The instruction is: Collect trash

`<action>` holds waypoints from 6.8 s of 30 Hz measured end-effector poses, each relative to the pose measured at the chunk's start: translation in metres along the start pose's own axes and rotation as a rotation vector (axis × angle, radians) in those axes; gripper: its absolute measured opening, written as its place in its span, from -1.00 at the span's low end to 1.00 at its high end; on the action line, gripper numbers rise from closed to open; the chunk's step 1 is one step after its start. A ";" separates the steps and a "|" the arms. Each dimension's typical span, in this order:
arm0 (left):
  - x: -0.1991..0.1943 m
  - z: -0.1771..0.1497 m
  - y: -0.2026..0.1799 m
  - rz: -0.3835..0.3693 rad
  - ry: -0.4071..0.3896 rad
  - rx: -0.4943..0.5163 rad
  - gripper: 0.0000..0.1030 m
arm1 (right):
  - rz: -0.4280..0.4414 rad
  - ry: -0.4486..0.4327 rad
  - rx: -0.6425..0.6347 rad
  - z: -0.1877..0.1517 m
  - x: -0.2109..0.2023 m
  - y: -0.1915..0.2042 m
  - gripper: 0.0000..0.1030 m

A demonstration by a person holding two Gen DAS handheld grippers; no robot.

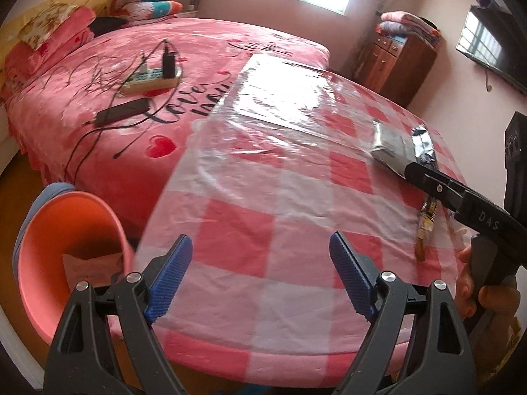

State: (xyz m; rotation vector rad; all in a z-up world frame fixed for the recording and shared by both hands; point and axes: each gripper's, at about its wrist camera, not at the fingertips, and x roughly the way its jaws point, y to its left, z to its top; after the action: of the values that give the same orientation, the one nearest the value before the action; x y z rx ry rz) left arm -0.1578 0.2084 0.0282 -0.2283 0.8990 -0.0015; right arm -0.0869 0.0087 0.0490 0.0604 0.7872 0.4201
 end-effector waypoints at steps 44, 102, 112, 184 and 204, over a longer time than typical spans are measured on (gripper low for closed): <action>0.055 -0.008 -0.205 -0.157 0.086 0.460 0.66 | -0.027 -0.006 0.350 -0.030 -0.057 -0.174 0.66; 0.077 0.014 -0.172 -0.237 0.126 0.263 -0.35 | -0.080 0.059 0.178 -0.031 -0.028 -0.156 0.10; 0.094 0.017 -0.217 -0.128 0.115 0.494 0.23 | -0.051 0.056 0.188 -0.030 -0.028 -0.160 0.10; 0.023 0.029 0.028 -0.479 -0.110 -0.164 -0.62 | -0.073 0.149 -0.033 -0.026 0.024 -0.001 0.20; -0.048 0.027 0.123 -0.374 -0.295 -0.304 -0.65 | 0.435 0.191 -0.048 0.033 0.049 0.140 0.20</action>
State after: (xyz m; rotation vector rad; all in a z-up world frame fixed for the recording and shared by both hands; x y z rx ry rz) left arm -0.1780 0.3383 0.0571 -0.6612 0.5493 -0.1750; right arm -0.0813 0.1590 0.0678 0.1500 0.9539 0.8662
